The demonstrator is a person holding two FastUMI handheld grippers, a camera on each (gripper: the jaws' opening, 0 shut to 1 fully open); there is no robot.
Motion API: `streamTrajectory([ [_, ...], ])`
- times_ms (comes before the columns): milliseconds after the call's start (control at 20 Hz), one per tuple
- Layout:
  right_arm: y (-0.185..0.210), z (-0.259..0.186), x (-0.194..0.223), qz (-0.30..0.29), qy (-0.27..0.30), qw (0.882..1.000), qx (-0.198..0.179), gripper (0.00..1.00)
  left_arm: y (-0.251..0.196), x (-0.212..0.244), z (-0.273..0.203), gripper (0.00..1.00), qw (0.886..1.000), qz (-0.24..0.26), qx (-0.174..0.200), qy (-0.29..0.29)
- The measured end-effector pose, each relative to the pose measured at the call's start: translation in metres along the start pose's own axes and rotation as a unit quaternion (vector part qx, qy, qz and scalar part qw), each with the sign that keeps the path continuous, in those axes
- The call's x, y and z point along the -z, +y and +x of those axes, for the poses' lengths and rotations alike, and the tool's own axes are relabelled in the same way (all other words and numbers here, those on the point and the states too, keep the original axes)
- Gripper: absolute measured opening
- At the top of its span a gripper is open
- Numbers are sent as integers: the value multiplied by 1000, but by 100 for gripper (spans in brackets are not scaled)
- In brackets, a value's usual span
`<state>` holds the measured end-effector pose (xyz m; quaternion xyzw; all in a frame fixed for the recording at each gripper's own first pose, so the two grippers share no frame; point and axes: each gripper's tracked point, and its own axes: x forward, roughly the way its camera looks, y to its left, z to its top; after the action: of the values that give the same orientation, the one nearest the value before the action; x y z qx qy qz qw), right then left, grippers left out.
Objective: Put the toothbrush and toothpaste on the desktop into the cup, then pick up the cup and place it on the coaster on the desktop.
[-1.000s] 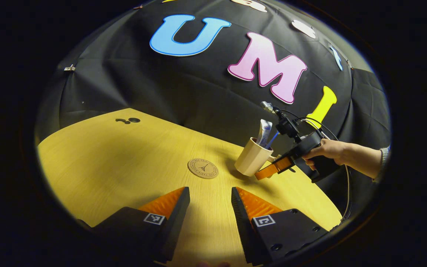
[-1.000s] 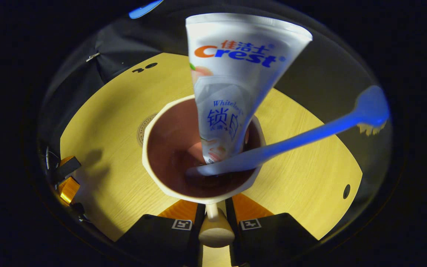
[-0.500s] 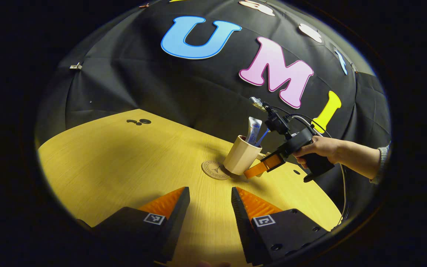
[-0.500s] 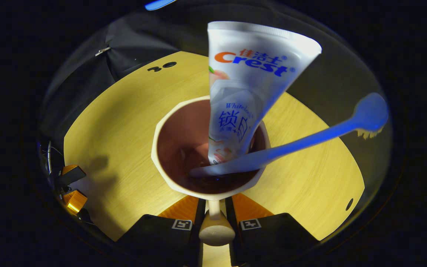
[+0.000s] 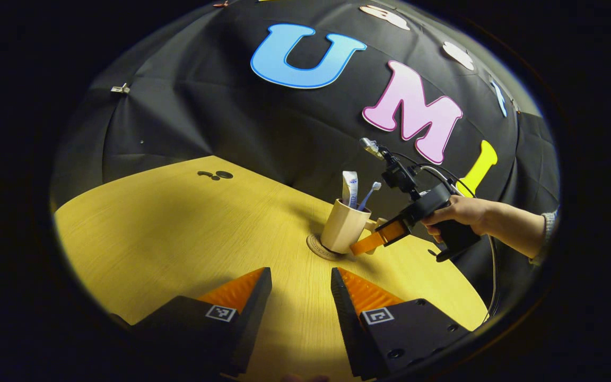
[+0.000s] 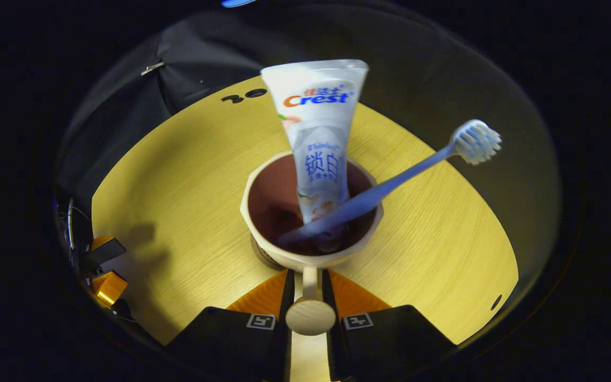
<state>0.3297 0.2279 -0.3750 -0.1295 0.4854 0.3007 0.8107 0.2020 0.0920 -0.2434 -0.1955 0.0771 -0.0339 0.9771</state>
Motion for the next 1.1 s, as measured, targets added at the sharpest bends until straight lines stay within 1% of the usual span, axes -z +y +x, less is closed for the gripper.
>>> streamTrajectory([
  [100, 3, 3, 11, -9, 21, 1000, 1, 31, 1, -3, 1, 71, 1000, -1, 1, -1],
  [250, 16, 2, 7, -19, 17, 1000, -7, 31, 3, -3, 1, 71, 1000, 0, 1, -2],
  [350, 17, 1, 8, -23, 19, 1000, -7, 31, 2, -2, 0, 71, 1000, -2, -1, 0],
  [600, 17, 4, 12, -6, 25, 1000, -8, 31, 1, -2, -1, 71, 1000, -2, -1, 1],
  [850, 16, 4, 16, -4, 24, 1000, 2, 31, 0, -2, -3, 71, 1000, -3, -3, 3],
  [1100, 18, -3, 19, 12, 7, 1000, 3, 53, -1, 0, -10, 71, 1000, 2, -5, 9],
])
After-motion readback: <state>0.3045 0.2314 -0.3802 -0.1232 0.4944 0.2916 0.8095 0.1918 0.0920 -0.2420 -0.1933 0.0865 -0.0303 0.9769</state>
